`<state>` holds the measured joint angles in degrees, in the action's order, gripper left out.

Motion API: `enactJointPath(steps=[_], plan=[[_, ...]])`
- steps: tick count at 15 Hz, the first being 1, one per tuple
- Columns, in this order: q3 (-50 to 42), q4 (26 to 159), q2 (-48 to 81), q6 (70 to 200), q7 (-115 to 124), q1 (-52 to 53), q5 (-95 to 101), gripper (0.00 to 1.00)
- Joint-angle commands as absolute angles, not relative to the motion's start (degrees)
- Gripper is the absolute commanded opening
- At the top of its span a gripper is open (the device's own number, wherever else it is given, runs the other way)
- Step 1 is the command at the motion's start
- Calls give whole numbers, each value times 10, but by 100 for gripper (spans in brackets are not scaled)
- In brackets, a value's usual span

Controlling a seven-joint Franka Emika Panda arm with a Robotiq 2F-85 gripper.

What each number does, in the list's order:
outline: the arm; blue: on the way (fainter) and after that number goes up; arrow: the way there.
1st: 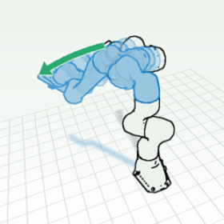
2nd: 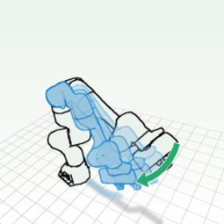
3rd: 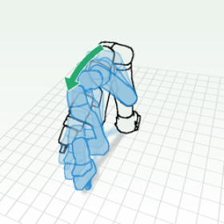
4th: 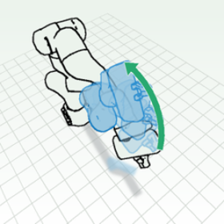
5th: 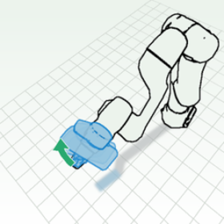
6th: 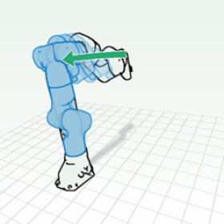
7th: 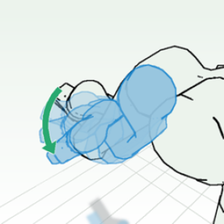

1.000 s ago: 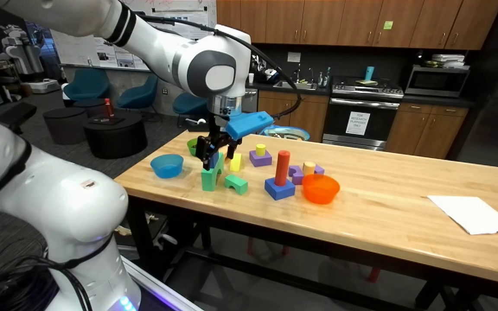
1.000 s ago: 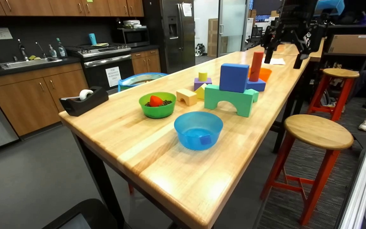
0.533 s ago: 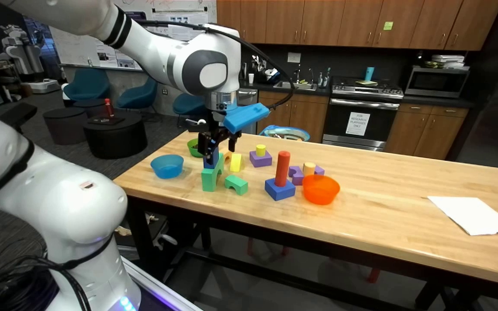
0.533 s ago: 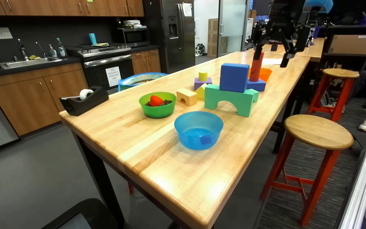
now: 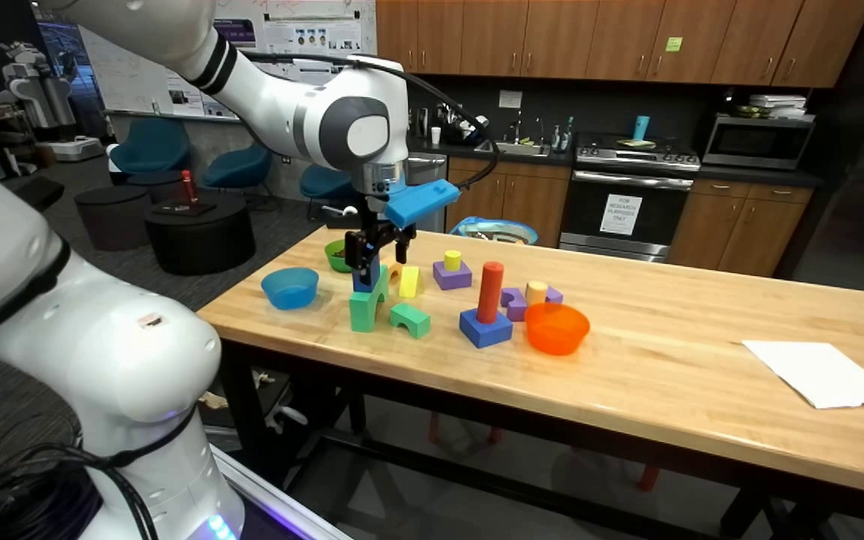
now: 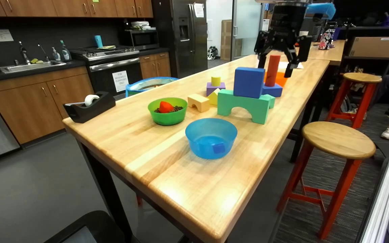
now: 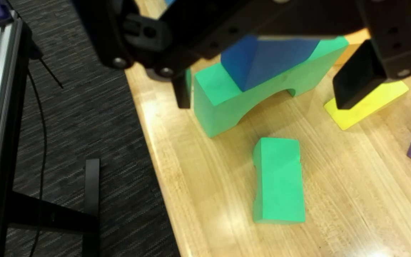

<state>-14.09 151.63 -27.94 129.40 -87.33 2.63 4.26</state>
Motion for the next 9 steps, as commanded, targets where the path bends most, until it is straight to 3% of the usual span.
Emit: enactJointPath(steps=[1,9], plan=[[-134,1487,-240,1297,-873,18,33,100],[-146,1456,-181,1298,-892,-6,31,100]])
